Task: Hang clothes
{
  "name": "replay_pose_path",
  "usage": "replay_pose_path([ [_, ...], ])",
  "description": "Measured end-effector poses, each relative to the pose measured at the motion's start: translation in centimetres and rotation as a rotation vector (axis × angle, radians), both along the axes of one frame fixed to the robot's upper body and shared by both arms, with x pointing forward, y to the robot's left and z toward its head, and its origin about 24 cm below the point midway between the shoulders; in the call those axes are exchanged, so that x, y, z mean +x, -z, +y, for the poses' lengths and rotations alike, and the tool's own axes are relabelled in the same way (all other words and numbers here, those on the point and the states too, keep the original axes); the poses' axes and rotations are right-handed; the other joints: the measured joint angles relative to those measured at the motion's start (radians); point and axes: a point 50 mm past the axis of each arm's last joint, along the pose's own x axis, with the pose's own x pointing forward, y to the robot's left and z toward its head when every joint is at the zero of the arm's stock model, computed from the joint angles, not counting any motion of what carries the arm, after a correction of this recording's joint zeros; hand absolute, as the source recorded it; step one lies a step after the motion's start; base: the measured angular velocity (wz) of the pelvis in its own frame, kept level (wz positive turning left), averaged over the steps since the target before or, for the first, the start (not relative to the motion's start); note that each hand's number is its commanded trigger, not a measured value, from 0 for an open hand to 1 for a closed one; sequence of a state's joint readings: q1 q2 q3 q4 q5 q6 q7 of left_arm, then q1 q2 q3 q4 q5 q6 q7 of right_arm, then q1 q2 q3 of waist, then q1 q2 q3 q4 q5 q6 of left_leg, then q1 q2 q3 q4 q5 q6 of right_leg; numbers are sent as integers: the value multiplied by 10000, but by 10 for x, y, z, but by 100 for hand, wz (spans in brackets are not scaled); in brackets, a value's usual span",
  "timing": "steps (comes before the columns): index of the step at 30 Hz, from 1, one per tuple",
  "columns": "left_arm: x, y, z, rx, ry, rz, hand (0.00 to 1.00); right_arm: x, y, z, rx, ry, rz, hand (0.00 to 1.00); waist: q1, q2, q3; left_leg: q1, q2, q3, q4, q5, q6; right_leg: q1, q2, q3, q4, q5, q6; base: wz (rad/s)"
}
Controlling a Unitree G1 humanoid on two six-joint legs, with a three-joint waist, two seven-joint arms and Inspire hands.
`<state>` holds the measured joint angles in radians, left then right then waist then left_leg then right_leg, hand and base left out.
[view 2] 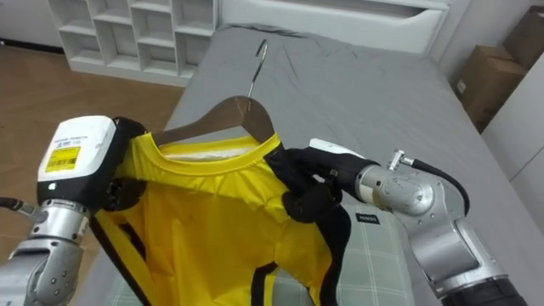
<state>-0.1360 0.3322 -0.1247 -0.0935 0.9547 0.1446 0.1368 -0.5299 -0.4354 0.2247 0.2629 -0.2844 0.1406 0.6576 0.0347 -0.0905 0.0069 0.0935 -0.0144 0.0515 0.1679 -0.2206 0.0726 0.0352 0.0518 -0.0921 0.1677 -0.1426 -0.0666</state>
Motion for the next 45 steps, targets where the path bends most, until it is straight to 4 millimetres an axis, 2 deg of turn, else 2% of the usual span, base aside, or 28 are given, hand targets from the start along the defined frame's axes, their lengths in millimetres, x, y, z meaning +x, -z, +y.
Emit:
replay_pose_path([
  [2,0,0,0,8,20,1,100,0,0,0,-7,4,-2,100,5,-2,1,6,-9,19,38,0,0,35,-8,128,1,1,0,-2],
  [3,0,0,0,28,32,5,100,0,0,0,-30,-10,7,100,3,-47,28,-60,-48,50,263,-8,-13,111,-62,254,-7,6,-7,14],
  [4,0,0,-1,110,100,13,100,0,1,1,-80,-16,16,100,-40,-234,132,-612,-186,97,1258,-120,-217,234,-286,775,-33,7,-7,20],
  [5,0,0,-3,143,198,29,100,0,1,-1,-137,3,27,100,-19,-271,148,-888,-192,108,1581,-196,-350,233,-334,1106,-18,9,-4,41],
  [6,2,-2,-10,232,521,-62,100,-1,-1,-7,-386,95,-8,100,-33,-262,142,-1315,65,0,911,-4,-476,97,-323,1298,51,-21,47,27],
  [7,2,-3,-14,383,740,-157,100,-1,0,-9,-705,182,-5,100,125,-364,101,-1379,148,295,588,292,-276,-130,-337,1472,202,-230,283,10],
  [8,2,-2,-15,356,746,-115,100,-1,1,-7,-862,145,-22,100,275,-377,99,-1357,170,496,585,335,-240,-193,-331,1453,229,-222,336,-24],
  [9,2,0,-15,435,702,108,100,-1,3,-3,-1116,62,-88,100,438,-393,99,-1334,159,497,737,356,-220,-219,-338,1359,136,-211,377,-25],
  [11,2,1,-15,519,765,231,100,0,3,-1,-1293,34,-167,100,509,-369,104,-1216,131,168,803,355,-218,-237,-321,978,-98,-56,372,-10],
  [12,2,1,-15,479,761,270,100,0,3,-1,-1292,49,-209,100,514,-377,100,-1140,77,-159,801,351,-223,-486,-351,802,-366,243,290,7],
  [13,2,1,-16,497,783,327,100,0,4,-1,-1291,75,-163,100,437,-324,89,-1053,69,-408,775,364,-263,-420,-391,517,-133,316,269,4],
  [14,2,1,-17,525,831,300,100,0,3,-1,-1286,74,-196,100,430,-303,67,-954,77,-442,656,386,-297,-292,-374,490,-137,323,260,6],
  [19,2,0,-22,447,1150,220,100,0,3,-2,-1436,90,-223,100,233,-294,63,-786,137,-385,621,386,-297,-143,-299,590,-132,323,257,-1],
  [27,2,0,-23,402,1164,299,100,0,4,-2,-1540,94,-229,100,116,-284,70,-602,91,-399,528,386,-297,-8,-341,350,-151,321,258,0],
  [35,2,0,-22,407,1163,298,100,0,4,-1,-1489,69,-222,100,-13,-282,72,-599,40,-395,446,385,-297,-21,-390,347,-167,314,269,1],
  [37,2,0,-22,406,1164,298,83,0,4,-1,-1485,67,-220,100,-15,-278,75,-599,20,-385,444,386,-297,-21,-414,341,-173,307,281,-2],
  [38,2,0,-22,407,1163,300,51,0,4,0,-1483,66,-219,100,-16,-277,75,-599,19,-383,443,385,-296,-20,-417,341,-173,307,281,0],
  [39,2,0,-22,408,1163,301,0,0,4,0,-1483,65,-214,100,-19,-277,75,-598,16,-377,443,385,-296,-21,-419,341,-173,307,282,0],
  [45,2,1,-23,-201,1240,386,0,-2,7,-1,-1406,68,-106,100,-30,-222,86,-596,12,-352,445,384,-294,-21,-426,342,-171,304,286,0],
])
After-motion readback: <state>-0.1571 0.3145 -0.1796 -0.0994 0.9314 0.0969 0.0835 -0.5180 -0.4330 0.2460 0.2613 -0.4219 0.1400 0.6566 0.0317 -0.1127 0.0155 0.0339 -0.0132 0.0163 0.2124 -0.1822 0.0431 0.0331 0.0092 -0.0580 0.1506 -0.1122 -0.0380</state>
